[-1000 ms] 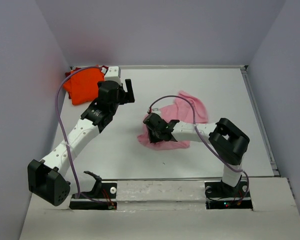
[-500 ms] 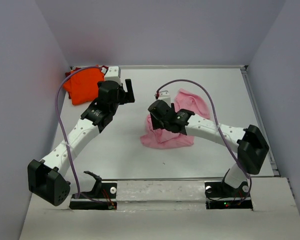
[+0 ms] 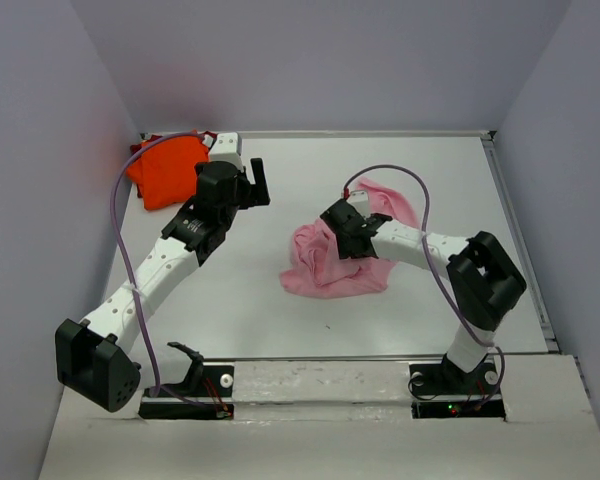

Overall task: Fold and stack the t-shirts
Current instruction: Move the tshirt to the center of the board

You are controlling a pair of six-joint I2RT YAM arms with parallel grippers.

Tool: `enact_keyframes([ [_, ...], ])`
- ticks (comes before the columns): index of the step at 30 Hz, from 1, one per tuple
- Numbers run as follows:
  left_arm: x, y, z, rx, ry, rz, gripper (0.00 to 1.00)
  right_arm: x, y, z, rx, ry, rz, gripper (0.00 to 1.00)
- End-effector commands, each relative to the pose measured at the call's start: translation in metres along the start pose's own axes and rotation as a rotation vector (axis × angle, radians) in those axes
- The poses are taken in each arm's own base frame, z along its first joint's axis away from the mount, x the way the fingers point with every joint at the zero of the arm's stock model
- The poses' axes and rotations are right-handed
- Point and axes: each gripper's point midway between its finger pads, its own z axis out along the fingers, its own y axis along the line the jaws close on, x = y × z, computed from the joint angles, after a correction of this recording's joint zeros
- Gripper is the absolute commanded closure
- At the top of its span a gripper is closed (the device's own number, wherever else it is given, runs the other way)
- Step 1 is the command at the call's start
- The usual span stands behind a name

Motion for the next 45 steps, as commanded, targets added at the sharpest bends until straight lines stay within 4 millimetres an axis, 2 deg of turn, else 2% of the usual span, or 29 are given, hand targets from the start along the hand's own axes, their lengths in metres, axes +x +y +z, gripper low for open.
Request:
enact_keyframes([
  [1, -0.029, -0.004, -0.01, 0.024, -0.087, -0.025, 0.04, -0.002, 0.004, 0.011, 0.018, -0.017, 0.004, 0.36],
  [3, -0.027, -0.005, -0.008, 0.027, -0.083, -0.024, 0.04, 0.001, 0.012, 0.015, -0.015, -0.009, 0.003, 0.57],
  [4, -0.027, -0.005, -0.008, 0.026, -0.082, -0.025, 0.04, 0.002, 0.014, 0.016, -0.022, -0.006, 0.001, 0.73],
  [6, -0.025, -0.004, -0.006, 0.021, -0.076, -0.02, 0.04, 0.003, 0.016, 0.018, -0.031, -0.005, -0.003, 0.89],
  [7, -0.025, -0.004, -0.006, 0.019, -0.073, -0.019, 0.04, 0.003, 0.018, 0.019, -0.036, -0.002, -0.007, 1.0],
  [15, -0.022, -0.001, -0.002, 0.0, -0.068, -0.013, 0.04, -0.006, 0.03, 0.009, -0.134, -0.042, 0.022, 1.0],
  [21, -0.017, 0.0, 0.002, -0.011, -0.055, -0.005, 0.04, -0.027, 0.023, -0.008, -0.151, -0.114, 0.012, 1.0],
  [23, -0.017, 0.001, 0.004, -0.018, -0.052, -0.006, 0.04, -0.028, 0.018, -0.006, -0.123, -0.125, 0.0, 1.0],
  [26, -0.016, 0.002, 0.004, -0.017, -0.048, -0.005, 0.04, -0.017, 0.016, 0.002, -0.099, -0.103, 0.008, 1.0],
  [29, -0.017, 0.002, 0.004, -0.015, -0.05, -0.008, 0.04, -0.002, 0.026, 0.011, -0.135, -0.07, 0.033, 1.0],
  [30, -0.018, 0.002, 0.004, -0.014, -0.053, -0.01, 0.04, 0.001, 0.027, 0.013, -0.137, -0.062, 0.036, 0.98],
  [31, -0.017, 0.002, 0.004, -0.013, -0.051, -0.009, 0.04, 0.003, 0.026, 0.016, -0.125, -0.058, 0.041, 0.91],
  [32, -0.015, 0.002, 0.005, -0.012, -0.045, -0.007, 0.04, 0.007, 0.025, 0.021, -0.107, -0.051, 0.035, 0.76],
  [33, -0.015, 0.001, 0.005, -0.009, -0.043, -0.007, 0.04, 0.007, 0.024, 0.022, -0.096, -0.053, 0.037, 0.66],
  [34, -0.015, 0.0, 0.005, -0.001, -0.042, -0.009, 0.04, 0.008, 0.022, 0.023, -0.081, -0.055, 0.044, 0.48],
  [37, -0.014, -0.005, 0.006, 0.019, -0.036, -0.014, 0.04, 0.009, 0.021, 0.026, -0.068, -0.058, 0.056, 0.28],
  [40, -0.015, -0.006, 0.006, 0.028, -0.038, -0.019, 0.04, 0.009, 0.017, 0.03, -0.058, -0.058, 0.065, 0.2],
  [45, -0.015, -0.007, 0.005, 0.034, -0.037, -0.021, 0.04, 0.015, 0.016, 0.038, -0.049, -0.043, 0.067, 0.18],
])
